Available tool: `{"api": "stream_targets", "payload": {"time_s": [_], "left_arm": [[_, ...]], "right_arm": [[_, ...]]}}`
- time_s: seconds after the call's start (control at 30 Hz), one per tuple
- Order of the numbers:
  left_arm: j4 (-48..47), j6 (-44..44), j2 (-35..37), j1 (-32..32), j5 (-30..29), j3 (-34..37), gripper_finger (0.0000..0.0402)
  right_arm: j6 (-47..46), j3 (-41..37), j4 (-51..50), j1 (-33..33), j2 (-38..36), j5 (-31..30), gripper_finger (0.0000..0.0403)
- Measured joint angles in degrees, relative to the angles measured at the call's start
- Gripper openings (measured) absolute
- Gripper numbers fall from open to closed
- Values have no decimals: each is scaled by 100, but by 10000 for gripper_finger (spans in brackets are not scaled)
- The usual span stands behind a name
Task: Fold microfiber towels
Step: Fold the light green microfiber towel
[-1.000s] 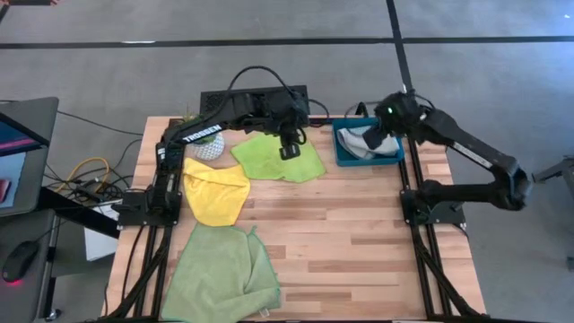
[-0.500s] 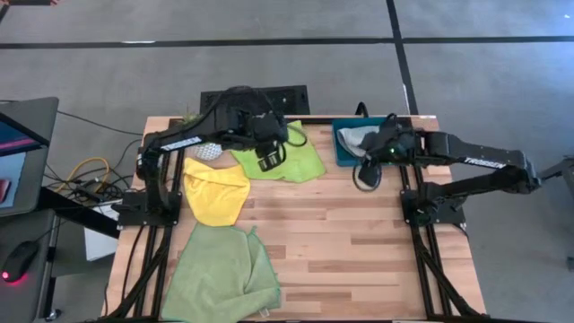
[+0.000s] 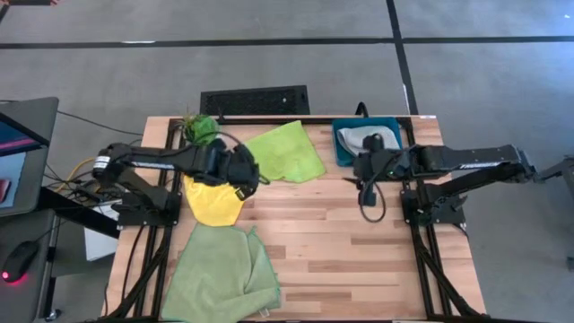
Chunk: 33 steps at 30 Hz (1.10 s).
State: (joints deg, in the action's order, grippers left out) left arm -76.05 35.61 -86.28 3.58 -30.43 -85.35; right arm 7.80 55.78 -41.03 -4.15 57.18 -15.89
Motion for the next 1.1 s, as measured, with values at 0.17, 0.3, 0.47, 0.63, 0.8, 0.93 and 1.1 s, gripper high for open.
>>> {"api": "stream_targets", "payload": {"time_s": [0.17,0.3,0.47,0.63,0.8,0.93,1.1], "left_arm": [[790,177,499,172,116,1064,155],[1324,274,786,246,249,1751,155],[1670,437,935,286,319,2287,155],[1913,453,940,318,324,2563,155],[2093,330,939,318,319,2626,155],[2209,247,940,321,323,2626,155],[2301,223,938,321,322,2626,155]], "right_arm": [[21,-171,494,53,610,296,194],[190,-199,861,232,1391,377,192],[336,-197,1110,574,2218,385,188],[550,-186,1305,993,2904,384,183],[722,-187,1499,1363,3434,442,180],[727,-186,1685,1617,3762,503,179],[531,-190,1884,1852,4151,665,179]]}}
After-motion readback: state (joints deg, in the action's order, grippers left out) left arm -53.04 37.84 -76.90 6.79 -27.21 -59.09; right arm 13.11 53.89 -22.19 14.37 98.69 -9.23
